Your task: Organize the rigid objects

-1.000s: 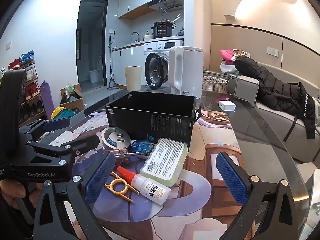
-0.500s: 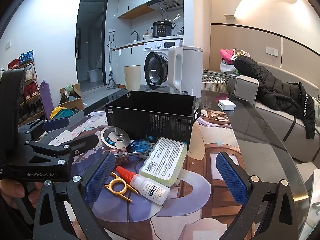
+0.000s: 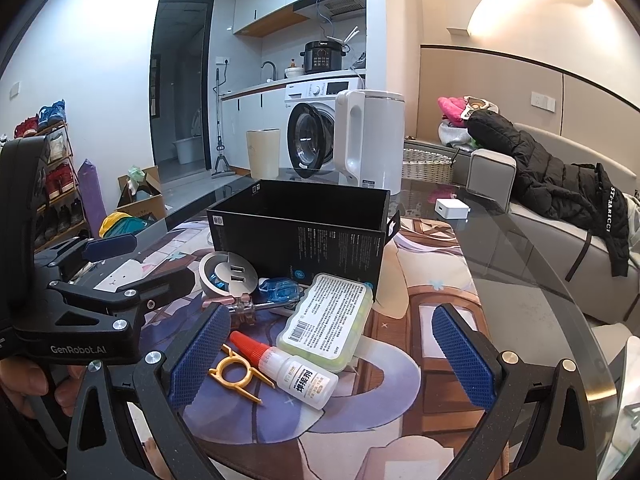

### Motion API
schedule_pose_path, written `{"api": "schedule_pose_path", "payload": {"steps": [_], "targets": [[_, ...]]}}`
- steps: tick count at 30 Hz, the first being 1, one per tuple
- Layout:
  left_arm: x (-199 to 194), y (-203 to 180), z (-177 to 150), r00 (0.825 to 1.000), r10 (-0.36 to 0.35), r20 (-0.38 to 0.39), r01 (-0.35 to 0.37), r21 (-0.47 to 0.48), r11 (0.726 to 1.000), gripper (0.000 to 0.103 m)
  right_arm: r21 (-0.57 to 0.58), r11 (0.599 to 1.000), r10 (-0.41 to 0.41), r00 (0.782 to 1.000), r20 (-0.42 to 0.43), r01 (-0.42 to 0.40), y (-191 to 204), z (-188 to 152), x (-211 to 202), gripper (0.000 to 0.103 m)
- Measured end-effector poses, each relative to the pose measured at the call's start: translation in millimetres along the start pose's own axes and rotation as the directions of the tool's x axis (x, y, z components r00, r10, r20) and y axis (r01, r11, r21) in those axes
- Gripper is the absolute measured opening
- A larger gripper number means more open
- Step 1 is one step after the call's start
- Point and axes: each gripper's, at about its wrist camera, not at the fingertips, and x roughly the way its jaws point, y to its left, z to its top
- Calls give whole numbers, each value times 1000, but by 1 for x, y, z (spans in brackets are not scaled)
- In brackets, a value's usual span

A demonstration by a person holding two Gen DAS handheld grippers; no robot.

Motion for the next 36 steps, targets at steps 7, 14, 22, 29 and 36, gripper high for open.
{"api": "schedule_pose_path", "payload": {"steps": [7, 14, 22, 29, 36], "targets": [[0, -1, 1, 1000, 3, -3, -3, 4, 1000, 103, -1, 1000, -5, 1000, -5, 5, -2, -3, -1, 102], [1, -2, 1, 1000, 3, -6, -3, 3, 1000, 103, 7, 1000, -11, 1000, -10, 11, -6, -4, 4, 102], [2, 0, 2, 1000, 2, -4, -2, -2, 1000, 103, 14, 1000, -15, 1000, -10, 15, -5, -1, 3, 102], [2, 2, 4, 1000, 2, 6, -2, -6, 1000, 103, 11, 1000, -12, 1000, -7, 12, -4, 1, 4, 103], [1, 0, 5, 1000, -2, 25, 2, -1, 1000, 103, 7, 1000, -9, 1000, -2, 9, -1, 2, 3, 102]]}}
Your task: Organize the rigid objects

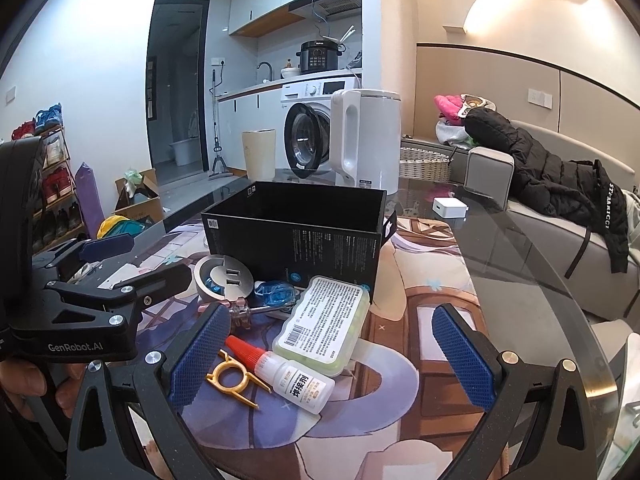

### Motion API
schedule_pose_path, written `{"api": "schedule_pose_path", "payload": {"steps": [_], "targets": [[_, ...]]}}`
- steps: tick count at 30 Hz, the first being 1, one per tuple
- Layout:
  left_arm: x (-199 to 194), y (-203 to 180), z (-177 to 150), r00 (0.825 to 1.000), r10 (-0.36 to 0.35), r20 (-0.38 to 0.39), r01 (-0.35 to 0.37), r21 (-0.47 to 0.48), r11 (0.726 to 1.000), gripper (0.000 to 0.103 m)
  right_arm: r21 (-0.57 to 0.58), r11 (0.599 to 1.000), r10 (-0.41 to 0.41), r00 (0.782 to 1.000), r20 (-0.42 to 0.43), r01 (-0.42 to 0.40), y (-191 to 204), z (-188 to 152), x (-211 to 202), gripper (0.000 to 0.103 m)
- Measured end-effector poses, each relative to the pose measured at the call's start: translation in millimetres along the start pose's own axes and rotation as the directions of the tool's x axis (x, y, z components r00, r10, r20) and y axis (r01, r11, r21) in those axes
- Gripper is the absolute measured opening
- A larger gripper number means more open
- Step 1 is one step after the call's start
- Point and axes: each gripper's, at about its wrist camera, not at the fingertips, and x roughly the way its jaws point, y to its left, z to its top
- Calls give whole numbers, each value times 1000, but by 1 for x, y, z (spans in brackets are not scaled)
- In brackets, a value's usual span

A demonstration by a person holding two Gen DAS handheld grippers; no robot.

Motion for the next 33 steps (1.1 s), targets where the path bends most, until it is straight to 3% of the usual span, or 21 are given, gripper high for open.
{"api": "schedule_pose_path", "payload": {"steps": [18, 33], "targets": [[-2, 2, 2, 1000, 7, 13, -7, -4, 1000, 103, 3, 1000, -4, 1000, -27, 4, 0, 2, 3, 103], [13, 6, 14, 999, 22, -43, -21, 31, 999, 103, -32, 999, -34, 984, -173, 29, -10, 13, 31, 102]]}}
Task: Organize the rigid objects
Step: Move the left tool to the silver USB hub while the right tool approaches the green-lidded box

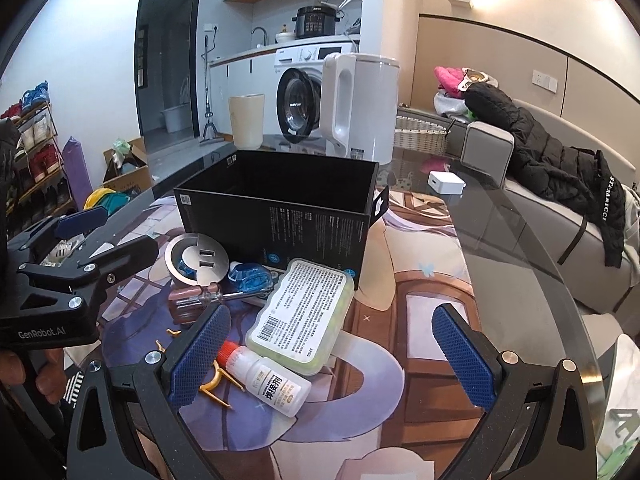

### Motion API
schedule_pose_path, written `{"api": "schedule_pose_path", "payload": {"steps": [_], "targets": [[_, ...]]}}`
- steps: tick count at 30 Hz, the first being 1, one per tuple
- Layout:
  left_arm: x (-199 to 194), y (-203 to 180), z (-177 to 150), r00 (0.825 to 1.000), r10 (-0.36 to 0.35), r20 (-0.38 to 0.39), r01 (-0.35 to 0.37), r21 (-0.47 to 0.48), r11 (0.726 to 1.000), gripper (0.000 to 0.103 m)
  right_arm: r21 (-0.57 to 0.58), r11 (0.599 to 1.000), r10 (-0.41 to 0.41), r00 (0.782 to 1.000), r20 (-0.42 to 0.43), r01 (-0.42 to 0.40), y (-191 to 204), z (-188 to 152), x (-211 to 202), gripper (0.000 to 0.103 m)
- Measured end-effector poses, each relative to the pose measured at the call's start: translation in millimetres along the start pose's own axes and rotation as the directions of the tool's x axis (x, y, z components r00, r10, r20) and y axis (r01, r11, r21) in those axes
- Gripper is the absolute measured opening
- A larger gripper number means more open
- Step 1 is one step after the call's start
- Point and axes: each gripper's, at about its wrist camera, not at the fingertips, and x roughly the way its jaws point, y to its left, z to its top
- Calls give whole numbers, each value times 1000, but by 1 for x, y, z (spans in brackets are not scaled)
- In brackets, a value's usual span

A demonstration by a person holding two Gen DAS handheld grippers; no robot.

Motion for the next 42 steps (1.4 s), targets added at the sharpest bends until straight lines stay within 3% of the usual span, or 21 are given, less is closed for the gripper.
{"api": "schedule_pose_path", "payload": {"steps": [5, 16, 28, 42], "targets": [[7, 3, 9, 1000, -5, -19, 6, 19, 1000, 103, -24, 1000, -3, 1000, -22, 3, 0, 11, 6, 103], [28, 0, 25, 998, -11, -67, 18, 98, 995, 103, -26, 999, 35, 986, -165, -40, -2, 24, 45, 103], [48, -3, 20, 984, -46, -169, 69, 132, 989, 103, -3, 998, 57, 971, -233, -59, -3, 20, 69, 102], [61, -14, 13, 969, -48, -243, 93, 175, 980, 103, -10, 1000, 0, 965, -262, -3, -8, 8, 71, 103]]}}
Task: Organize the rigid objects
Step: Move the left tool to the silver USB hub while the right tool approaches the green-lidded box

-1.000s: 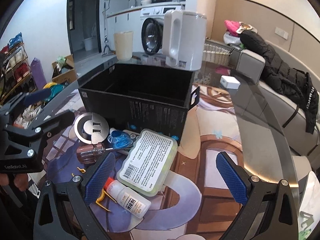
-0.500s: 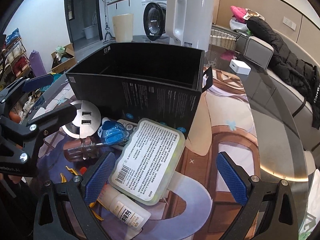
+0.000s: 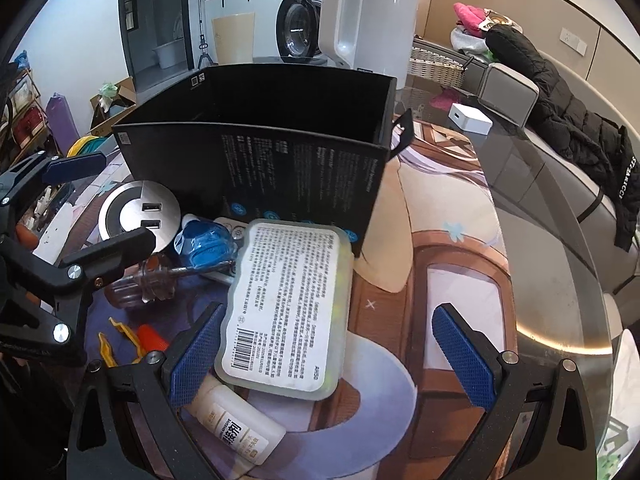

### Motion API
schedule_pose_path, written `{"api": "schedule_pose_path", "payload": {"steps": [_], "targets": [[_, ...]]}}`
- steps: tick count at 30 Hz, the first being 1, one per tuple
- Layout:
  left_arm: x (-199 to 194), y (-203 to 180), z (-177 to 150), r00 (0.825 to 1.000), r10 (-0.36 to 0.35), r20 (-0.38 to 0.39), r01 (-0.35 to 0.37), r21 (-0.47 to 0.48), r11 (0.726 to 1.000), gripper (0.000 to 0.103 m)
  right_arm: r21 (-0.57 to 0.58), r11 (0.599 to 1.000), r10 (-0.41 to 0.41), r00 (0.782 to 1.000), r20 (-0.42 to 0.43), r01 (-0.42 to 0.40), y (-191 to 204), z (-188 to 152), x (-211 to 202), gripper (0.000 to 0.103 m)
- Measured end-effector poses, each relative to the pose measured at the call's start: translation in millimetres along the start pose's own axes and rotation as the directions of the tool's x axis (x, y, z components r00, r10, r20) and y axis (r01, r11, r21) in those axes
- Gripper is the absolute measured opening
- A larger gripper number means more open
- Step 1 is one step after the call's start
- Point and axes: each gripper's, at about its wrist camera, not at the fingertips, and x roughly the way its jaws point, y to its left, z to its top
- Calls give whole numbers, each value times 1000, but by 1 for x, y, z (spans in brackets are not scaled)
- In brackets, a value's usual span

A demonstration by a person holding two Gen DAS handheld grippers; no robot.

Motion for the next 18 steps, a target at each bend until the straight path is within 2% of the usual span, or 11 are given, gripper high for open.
{"api": "schedule_pose_path", "payload": {"steps": [9, 18], "targets": [[0, 16, -3, 998, 49, -26, -50, -39, 998, 103, 44, 998, -33, 999, -8, 33, -15, -5, -3, 103], [-4, 32, -10, 995, 92, -31, -94, -67, 993, 103, 32, 999, -35, 999, -4, 35, -12, -6, -5, 103]]}}
